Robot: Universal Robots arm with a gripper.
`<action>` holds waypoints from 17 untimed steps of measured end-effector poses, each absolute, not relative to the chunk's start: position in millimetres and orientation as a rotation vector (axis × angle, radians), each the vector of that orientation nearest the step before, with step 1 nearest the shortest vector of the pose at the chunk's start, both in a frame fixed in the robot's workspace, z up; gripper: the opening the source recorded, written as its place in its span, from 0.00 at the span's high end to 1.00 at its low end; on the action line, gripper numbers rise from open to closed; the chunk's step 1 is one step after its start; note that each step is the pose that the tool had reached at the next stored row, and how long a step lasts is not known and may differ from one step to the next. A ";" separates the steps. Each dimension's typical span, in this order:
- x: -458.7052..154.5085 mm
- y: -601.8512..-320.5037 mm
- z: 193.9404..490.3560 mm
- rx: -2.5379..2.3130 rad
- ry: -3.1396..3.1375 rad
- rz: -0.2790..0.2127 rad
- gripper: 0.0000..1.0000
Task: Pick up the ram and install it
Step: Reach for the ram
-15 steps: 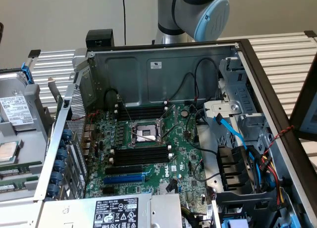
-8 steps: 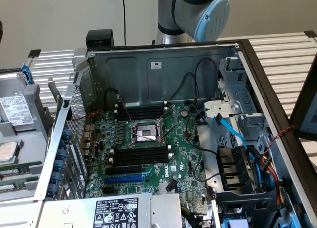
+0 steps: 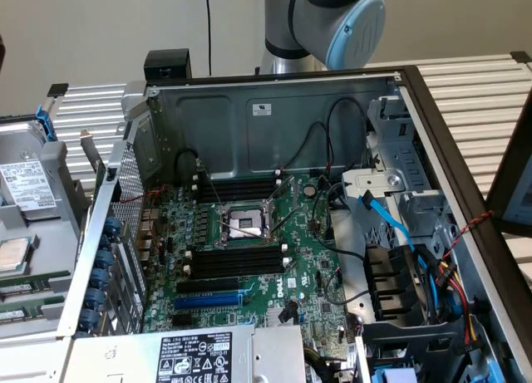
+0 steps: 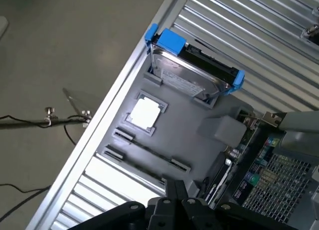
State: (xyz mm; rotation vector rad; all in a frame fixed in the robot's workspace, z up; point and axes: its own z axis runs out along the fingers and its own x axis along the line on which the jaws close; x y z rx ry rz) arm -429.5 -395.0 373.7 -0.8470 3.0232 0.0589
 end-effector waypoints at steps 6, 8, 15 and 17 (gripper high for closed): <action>-429.6 -395.0 372.8 -1.008 2.978 0.046 0.90; -429.6 -394.9 372.2 -1.063 2.960 0.046 0.90; -429.6 -395.0 369.2 -1.251 2.887 0.045 0.90; -429.6 -395.0 368.4 -1.302 2.865 0.045 0.90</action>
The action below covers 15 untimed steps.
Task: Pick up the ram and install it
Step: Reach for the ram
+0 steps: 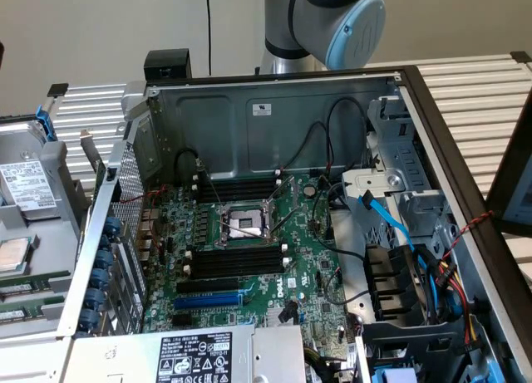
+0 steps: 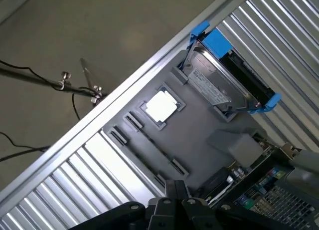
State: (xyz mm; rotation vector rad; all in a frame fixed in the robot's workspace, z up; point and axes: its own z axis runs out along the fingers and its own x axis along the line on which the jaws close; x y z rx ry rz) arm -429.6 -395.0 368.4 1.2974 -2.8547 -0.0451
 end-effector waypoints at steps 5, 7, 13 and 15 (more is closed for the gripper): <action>-429.5 -395.0 366.4 1.425 -2.792 -0.045 0.90; -429.6 -395.0 365.6 1.476 -2.765 -0.044 0.90; -429.6 -395.0 363.2 1.624 -2.678 -0.044 0.90; -429.6 -395.0 362.3 1.672 -2.648 -0.043 0.90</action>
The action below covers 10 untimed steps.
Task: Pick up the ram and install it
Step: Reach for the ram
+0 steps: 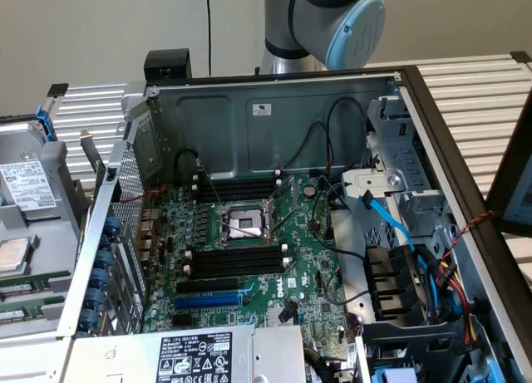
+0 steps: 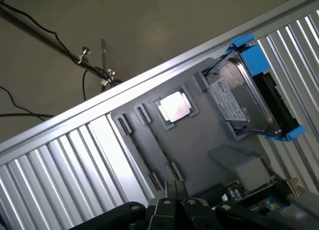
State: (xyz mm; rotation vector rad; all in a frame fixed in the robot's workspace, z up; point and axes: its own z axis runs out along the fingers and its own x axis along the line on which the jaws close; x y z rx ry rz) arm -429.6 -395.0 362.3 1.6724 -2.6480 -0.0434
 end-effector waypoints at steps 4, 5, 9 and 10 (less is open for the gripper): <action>-429.6 -395.0 360.6 1.767 -2.584 -0.043 0.90; -429.6 -395.0 360.2 1.790 -2.568 -0.043 0.90; -429.6 -395.0 359.0 1.883 -2.500 -0.042 0.90; -429.6 -395.0 358.8 1.906 -2.481 -0.042 0.90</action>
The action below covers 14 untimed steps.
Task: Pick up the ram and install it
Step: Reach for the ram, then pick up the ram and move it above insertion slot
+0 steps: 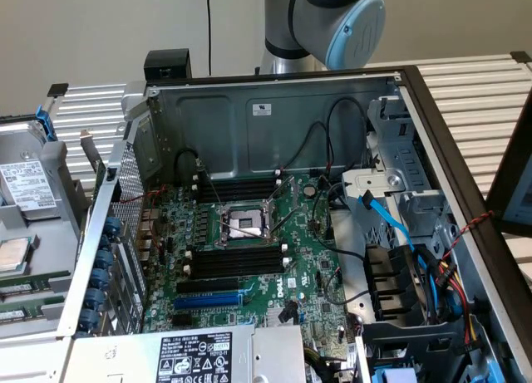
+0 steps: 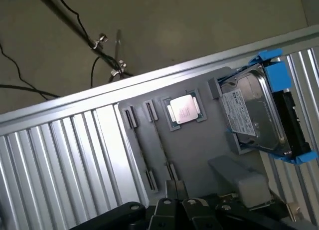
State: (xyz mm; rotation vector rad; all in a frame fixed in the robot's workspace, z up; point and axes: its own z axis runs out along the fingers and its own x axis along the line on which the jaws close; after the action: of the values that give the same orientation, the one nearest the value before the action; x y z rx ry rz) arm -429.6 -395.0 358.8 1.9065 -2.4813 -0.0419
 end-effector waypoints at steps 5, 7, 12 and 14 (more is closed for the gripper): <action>-429.6 -395.0 358.3 2.017 -2.391 -0.041 0.90; -429.6 -395.0 358.2 2.058 -2.355 -0.040 0.90; -429.6 -395.0 358.2 2.110 -2.307 -0.039 0.90; -429.6 -395.0 358.2 2.110 -2.307 -0.039 0.90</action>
State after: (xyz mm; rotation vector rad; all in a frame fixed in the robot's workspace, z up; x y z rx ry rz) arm -429.6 -395.0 358.2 2.1100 -2.3070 -0.0386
